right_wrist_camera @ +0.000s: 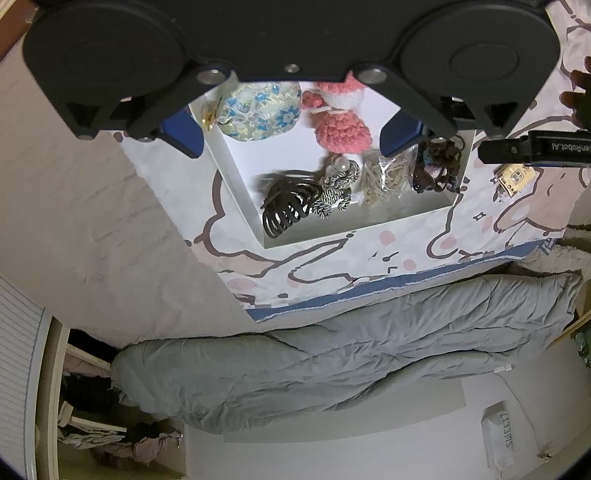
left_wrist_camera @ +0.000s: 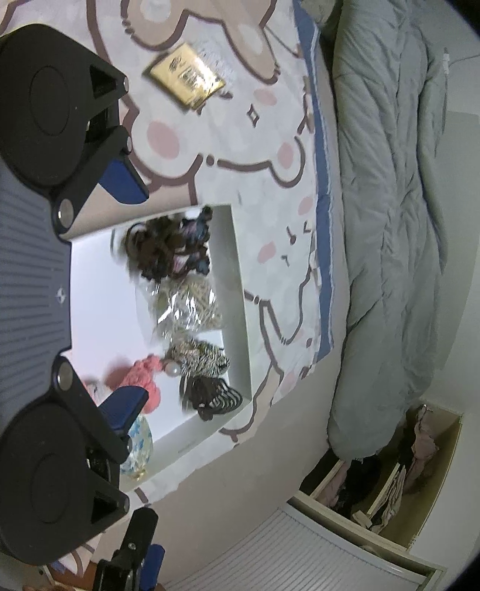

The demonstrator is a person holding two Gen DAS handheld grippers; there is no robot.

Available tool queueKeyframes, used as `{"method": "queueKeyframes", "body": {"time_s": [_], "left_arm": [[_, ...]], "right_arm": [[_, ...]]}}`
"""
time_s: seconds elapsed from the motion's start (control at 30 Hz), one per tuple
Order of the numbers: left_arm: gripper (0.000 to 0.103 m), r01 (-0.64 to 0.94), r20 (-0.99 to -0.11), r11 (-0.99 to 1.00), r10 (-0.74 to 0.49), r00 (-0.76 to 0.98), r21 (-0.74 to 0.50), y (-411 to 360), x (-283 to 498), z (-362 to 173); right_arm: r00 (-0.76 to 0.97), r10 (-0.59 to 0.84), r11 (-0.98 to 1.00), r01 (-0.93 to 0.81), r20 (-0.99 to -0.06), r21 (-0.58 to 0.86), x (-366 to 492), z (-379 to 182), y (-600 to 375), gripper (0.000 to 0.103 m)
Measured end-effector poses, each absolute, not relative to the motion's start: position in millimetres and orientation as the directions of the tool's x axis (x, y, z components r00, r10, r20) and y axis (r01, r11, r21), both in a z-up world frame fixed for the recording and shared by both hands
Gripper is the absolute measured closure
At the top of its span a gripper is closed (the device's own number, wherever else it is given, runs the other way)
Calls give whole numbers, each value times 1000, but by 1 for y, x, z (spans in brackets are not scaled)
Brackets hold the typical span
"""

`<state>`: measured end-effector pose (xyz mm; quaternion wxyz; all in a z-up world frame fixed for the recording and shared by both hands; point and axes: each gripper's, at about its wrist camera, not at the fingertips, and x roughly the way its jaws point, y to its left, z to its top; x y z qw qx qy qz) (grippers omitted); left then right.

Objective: Organize objects
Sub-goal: 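Withdraw both tools toward the gold packet and white lace scrunchie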

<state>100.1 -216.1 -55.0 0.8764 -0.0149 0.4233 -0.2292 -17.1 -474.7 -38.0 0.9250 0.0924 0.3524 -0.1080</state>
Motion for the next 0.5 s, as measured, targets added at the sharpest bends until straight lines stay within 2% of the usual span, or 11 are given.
{"method": "queueKeyframes", "body": {"time_s": [0.5], "left_arm": [[0,332,-732,922,-366,575,-201,-162,117,-48]], "right_arm": [[730,-130,970,233,-671,65,6,-38,-442,0]]}}
